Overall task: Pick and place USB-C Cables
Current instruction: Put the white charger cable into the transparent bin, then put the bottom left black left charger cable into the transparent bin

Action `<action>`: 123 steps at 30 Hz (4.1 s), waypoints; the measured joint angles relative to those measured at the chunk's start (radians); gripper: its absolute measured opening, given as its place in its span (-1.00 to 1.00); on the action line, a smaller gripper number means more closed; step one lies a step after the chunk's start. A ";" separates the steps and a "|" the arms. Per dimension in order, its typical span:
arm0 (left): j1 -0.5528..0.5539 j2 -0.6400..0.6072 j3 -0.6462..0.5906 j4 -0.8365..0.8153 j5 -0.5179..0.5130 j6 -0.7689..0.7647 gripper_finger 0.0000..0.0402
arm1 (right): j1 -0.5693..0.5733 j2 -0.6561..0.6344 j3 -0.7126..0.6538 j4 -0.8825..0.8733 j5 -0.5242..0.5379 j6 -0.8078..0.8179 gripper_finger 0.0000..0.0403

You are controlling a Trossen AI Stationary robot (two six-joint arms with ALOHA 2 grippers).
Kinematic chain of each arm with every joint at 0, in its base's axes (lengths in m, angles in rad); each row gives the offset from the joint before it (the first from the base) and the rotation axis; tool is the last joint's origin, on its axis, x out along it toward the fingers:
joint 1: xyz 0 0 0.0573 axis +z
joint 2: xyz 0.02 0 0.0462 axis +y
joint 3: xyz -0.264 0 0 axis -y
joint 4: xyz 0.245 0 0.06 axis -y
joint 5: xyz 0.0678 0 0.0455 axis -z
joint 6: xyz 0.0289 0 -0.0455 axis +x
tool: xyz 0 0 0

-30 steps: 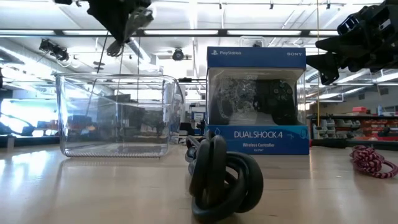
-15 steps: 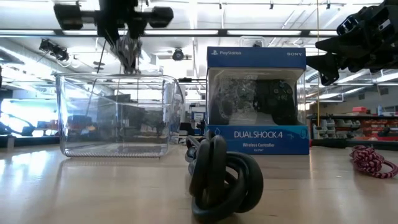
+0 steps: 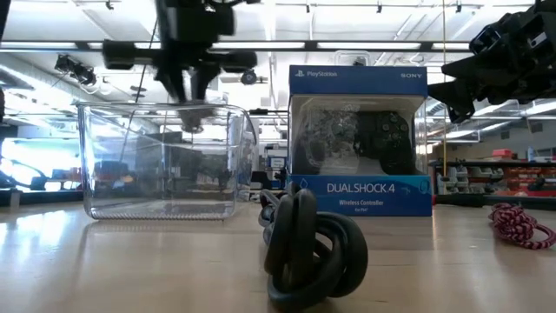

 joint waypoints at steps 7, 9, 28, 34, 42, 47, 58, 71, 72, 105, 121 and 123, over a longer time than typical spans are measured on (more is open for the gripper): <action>0.020 0.001 0.000 0.044 0.053 -0.050 -0.80 | 0.000 0.000 0.000 -0.001 0.000 -0.002 0.14; 0.020 0.001 0.000 0.044 0.067 -0.025 -0.80 | 0.000 0.000 0.000 -0.001 0.000 -0.003 0.14; 0.036 0.001 0.000 0.044 0.131 -0.096 -0.42 | 0.000 0.000 0.000 -0.002 -0.002 -0.003 0.14; 0.024 0.001 0.000 0.035 0.069 -0.132 -0.36 | 0.000 0.000 0.000 -0.002 -0.002 -0.003 0.14; -0.049 -0.016 0.046 0.000 -0.066 -0.074 -0.37 | 0.000 0.000 0.000 -0.002 -0.001 -0.003 0.14; -0.076 -0.018 0.135 -0.082 0.004 -0.176 -0.37 | 0.000 0.000 0.000 -0.004 -0.001 -0.001 0.14; -0.250 -0.018 0.145 -0.210 0.015 -0.417 -0.37 | 0.000 0.000 0.000 -0.019 -0.001 -0.003 0.14; -0.501 -0.014 0.145 -0.180 0.041 -0.750 -0.37 | 0.000 0.000 0.000 -0.029 -0.001 0.000 0.14; -0.519 -0.010 0.145 -0.161 0.041 -0.763 -0.37 | 0.000 0.000 0.000 -0.029 -0.001 0.000 0.14; -0.672 0.055 -0.251 0.283 0.280 -0.918 -0.37 | 0.000 0.000 0.000 -0.031 0.005 0.048 0.14; -0.664 0.065 -0.346 0.371 0.201 -0.909 -0.52 | 0.000 0.000 0.000 -0.032 0.005 0.042 0.14; -0.664 0.065 -0.346 0.372 0.201 -0.918 -0.64 | 0.000 0.000 0.000 -0.032 0.005 0.041 0.14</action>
